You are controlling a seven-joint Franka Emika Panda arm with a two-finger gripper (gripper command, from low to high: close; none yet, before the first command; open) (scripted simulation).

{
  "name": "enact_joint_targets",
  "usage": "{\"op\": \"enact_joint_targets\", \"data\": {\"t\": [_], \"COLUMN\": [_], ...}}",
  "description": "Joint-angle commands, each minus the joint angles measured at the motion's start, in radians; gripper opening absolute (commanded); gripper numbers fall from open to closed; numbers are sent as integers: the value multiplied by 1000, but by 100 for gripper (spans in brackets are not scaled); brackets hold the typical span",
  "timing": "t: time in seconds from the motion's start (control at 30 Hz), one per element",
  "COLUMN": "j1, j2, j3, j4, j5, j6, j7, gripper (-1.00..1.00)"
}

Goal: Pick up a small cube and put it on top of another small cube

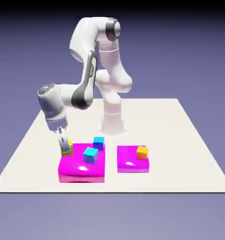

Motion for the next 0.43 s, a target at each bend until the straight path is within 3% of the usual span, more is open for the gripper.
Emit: {"op": "enact_joint_targets", "data": {"t": [0.0,0.13,0.3,0.33,0.4], "j1": [7,48,62,62,59], "j2": [-36,-136,-14,-14,-41], "j3": [11,44,48,48,47], "j4": [-19,-73,-147,-147,-130], "j5": [-1,5,-18,-18,-13], "j6": [-20,-74,121,121,77], "j7": [-22,-87,-69,-69,-73], "gripper": [-100,-100,-100,100,100]}}
